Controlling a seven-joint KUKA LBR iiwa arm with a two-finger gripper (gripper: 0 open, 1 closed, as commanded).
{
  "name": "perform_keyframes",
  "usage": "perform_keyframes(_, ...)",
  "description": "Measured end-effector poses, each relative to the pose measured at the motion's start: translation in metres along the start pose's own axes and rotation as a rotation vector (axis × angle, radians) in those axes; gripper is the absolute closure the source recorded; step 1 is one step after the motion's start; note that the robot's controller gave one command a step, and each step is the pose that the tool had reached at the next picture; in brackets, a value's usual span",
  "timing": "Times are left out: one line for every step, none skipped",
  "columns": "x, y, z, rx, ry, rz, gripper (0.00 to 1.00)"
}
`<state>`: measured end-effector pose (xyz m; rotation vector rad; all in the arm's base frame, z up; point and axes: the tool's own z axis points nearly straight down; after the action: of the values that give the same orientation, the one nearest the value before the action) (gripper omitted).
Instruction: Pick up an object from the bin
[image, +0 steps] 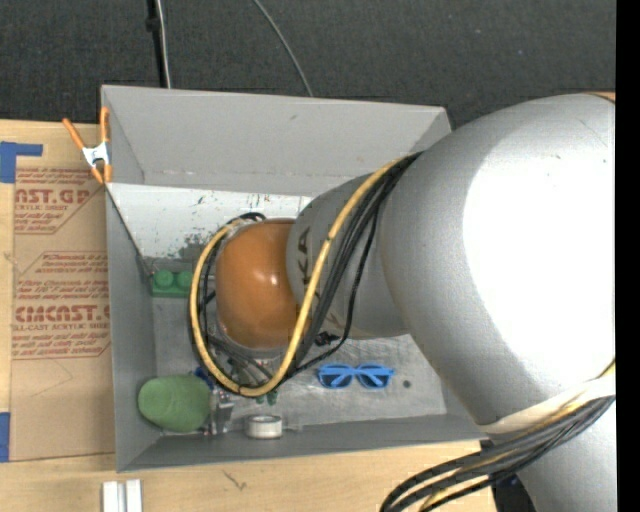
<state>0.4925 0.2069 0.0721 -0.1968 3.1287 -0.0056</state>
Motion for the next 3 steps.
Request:
perform_keyframes(0.003, 0.032, -0.027, 0.004, 0.011, 0.169, 0.0)
perform_keyframes(0.002, 0.033, -0.027, -0.002, 0.007, 0.441, 0.0)
perform_keyframes(0.006, 0.03, -0.001, -0.009, 0.002, 0.788, 0.0)
